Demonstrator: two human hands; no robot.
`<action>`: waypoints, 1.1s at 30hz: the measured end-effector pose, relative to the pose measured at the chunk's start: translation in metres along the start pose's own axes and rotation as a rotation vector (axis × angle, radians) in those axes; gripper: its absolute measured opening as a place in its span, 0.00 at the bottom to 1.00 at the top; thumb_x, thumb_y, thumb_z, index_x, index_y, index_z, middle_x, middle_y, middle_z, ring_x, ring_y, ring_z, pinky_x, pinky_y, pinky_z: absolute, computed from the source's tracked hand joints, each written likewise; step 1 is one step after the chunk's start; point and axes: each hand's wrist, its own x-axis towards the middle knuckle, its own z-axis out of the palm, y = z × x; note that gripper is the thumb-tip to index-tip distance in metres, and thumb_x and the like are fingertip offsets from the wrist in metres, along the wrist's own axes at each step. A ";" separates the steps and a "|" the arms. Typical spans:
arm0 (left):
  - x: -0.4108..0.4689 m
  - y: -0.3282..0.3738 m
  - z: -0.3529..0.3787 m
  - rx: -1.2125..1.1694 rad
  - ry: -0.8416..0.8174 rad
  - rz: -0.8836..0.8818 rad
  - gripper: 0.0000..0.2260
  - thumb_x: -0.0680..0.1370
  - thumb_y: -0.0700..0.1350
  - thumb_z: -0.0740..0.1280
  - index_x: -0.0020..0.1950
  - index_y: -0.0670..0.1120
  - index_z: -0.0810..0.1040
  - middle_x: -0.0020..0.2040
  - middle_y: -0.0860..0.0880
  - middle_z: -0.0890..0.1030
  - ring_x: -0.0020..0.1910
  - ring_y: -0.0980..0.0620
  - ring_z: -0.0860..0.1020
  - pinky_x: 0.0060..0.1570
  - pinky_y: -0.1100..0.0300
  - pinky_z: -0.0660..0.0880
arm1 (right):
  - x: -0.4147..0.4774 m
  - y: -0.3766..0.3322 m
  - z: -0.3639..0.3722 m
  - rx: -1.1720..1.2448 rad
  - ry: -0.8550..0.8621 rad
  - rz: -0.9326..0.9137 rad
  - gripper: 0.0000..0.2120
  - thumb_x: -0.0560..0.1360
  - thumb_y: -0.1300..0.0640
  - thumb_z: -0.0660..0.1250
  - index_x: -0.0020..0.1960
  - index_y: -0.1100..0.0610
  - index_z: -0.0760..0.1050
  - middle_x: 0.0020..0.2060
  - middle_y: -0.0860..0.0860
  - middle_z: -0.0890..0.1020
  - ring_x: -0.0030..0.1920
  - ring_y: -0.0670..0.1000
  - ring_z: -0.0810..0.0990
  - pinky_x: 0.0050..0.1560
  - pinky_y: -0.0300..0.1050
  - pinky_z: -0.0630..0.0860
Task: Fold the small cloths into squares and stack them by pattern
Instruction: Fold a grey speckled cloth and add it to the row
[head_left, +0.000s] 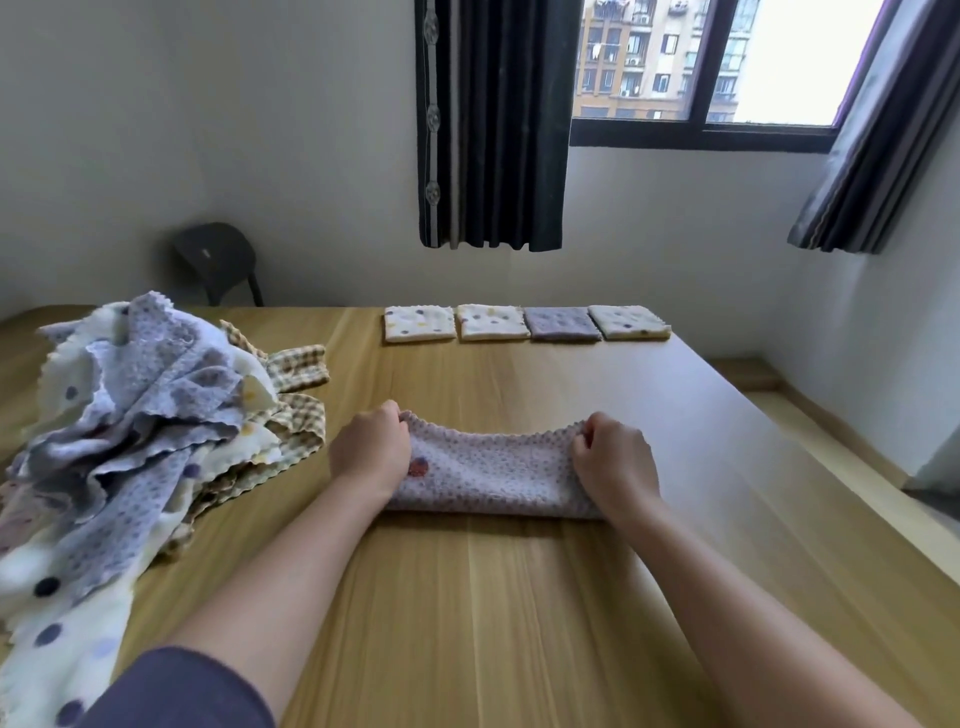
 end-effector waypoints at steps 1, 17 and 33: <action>-0.001 0.000 0.002 0.033 0.018 0.025 0.08 0.82 0.44 0.55 0.46 0.45 0.70 0.37 0.48 0.74 0.35 0.47 0.73 0.28 0.57 0.62 | 0.001 0.001 0.001 -0.037 0.010 -0.018 0.10 0.79 0.55 0.59 0.44 0.59 0.74 0.38 0.56 0.80 0.39 0.57 0.78 0.38 0.47 0.74; -0.017 -0.022 0.014 -0.028 -0.432 0.498 0.26 0.81 0.60 0.51 0.78 0.54 0.57 0.79 0.52 0.54 0.78 0.53 0.49 0.75 0.52 0.46 | -0.037 -0.024 0.021 -0.218 -0.193 -0.305 0.15 0.80 0.48 0.54 0.62 0.51 0.73 0.61 0.50 0.76 0.63 0.54 0.71 0.58 0.47 0.69; -0.058 -0.049 -0.022 -0.281 -0.031 0.606 0.17 0.75 0.64 0.58 0.52 0.54 0.75 0.39 0.59 0.77 0.36 0.63 0.75 0.47 0.59 0.72 | -0.040 -0.017 0.028 -0.037 -0.261 -0.467 0.18 0.82 0.52 0.51 0.69 0.47 0.71 0.72 0.43 0.69 0.75 0.45 0.60 0.76 0.54 0.50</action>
